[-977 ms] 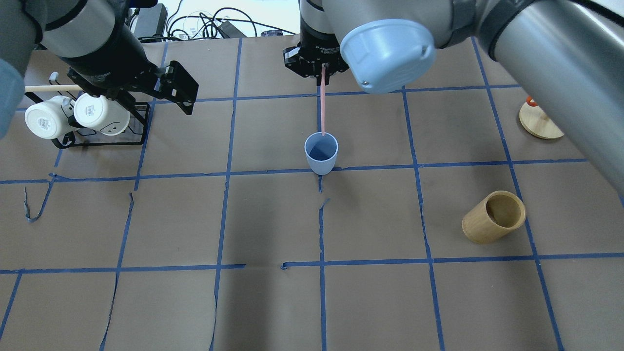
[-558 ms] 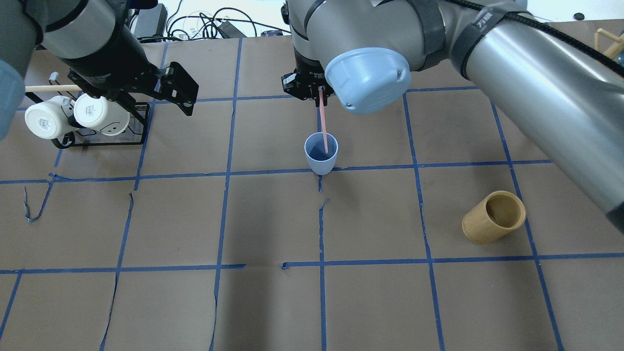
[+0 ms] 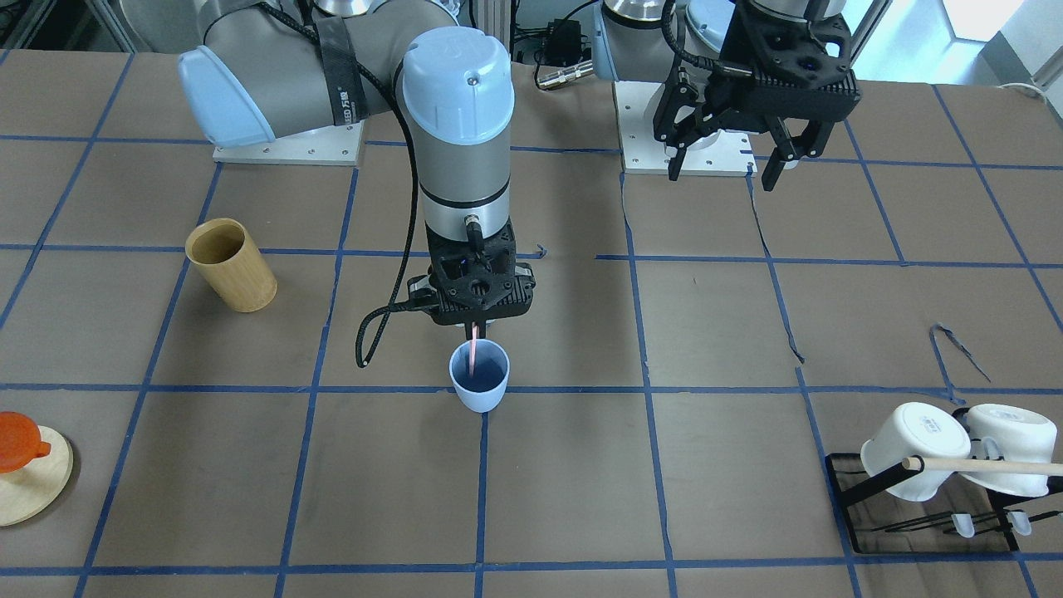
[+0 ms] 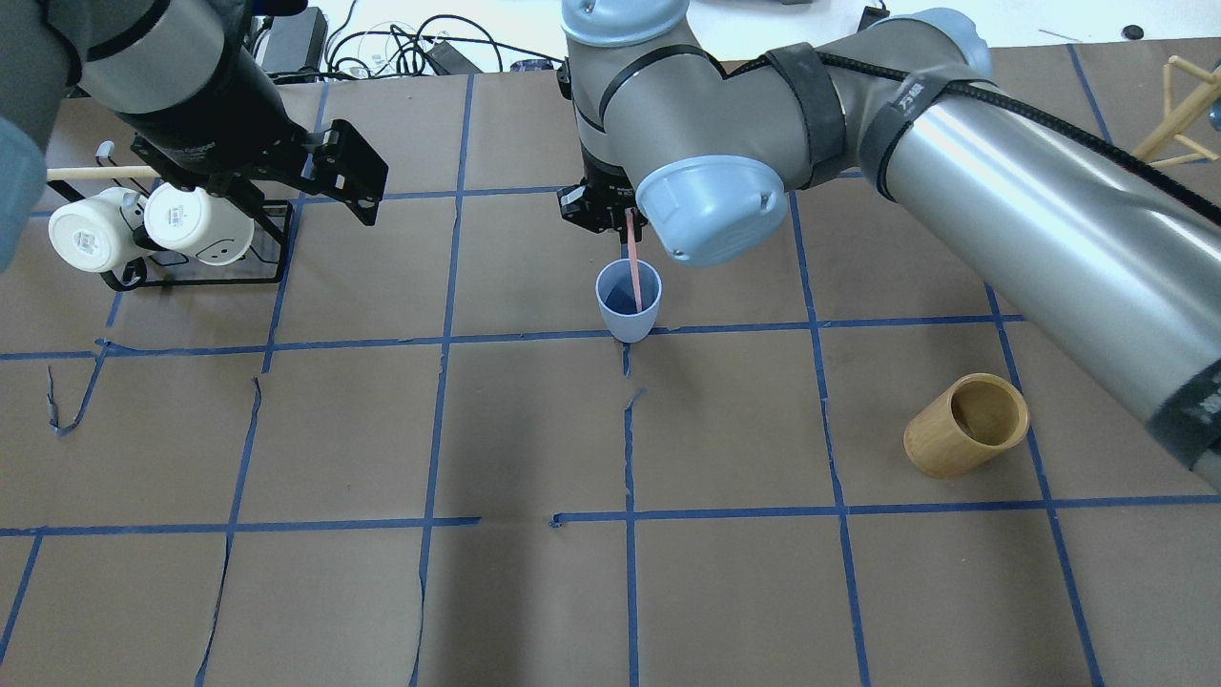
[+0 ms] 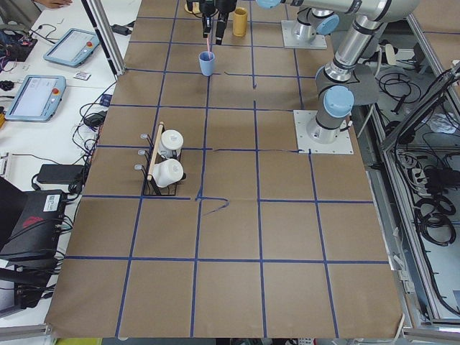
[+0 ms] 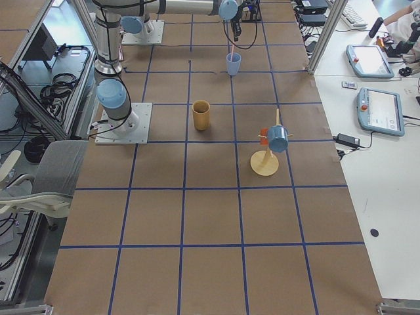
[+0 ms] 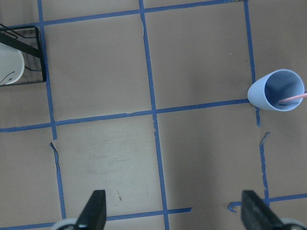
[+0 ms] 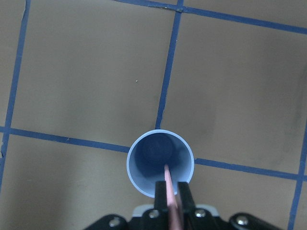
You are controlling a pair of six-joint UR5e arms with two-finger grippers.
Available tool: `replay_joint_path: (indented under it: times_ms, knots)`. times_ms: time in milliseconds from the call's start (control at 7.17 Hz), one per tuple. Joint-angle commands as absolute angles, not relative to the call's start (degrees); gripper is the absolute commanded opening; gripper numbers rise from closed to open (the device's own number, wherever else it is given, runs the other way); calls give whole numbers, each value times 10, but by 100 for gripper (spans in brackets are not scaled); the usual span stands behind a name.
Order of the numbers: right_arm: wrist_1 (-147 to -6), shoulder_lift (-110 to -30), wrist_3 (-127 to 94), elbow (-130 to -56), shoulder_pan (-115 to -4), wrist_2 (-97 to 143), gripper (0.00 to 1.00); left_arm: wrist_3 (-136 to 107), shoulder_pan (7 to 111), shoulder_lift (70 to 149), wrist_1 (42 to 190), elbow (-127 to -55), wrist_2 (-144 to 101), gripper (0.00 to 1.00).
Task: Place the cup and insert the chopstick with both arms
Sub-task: 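Lower the chopstick into the blue cup and open the right gripper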
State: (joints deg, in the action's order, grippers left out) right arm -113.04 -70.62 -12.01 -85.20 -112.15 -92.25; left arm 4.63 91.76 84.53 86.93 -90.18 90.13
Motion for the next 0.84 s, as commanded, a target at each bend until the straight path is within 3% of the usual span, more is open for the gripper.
replay_joint_path:
  times_ms: [0,140,419,698]
  knots:
    - [-1143,-703,-126,-853,-1121,-929,66,47,918,845,869,-902,904,100]
    - [-1143,-706,-127,-849,-1121,-927,83,47,918,845,869,-902,904,100]
    - [-1102,-708,-120,-783,-1093,-923,88,47,918,846,869,-902,904,100]
    - [-930,-743,-114,-746,-1020,-922,88,47,918,842,871,-902,903,100]
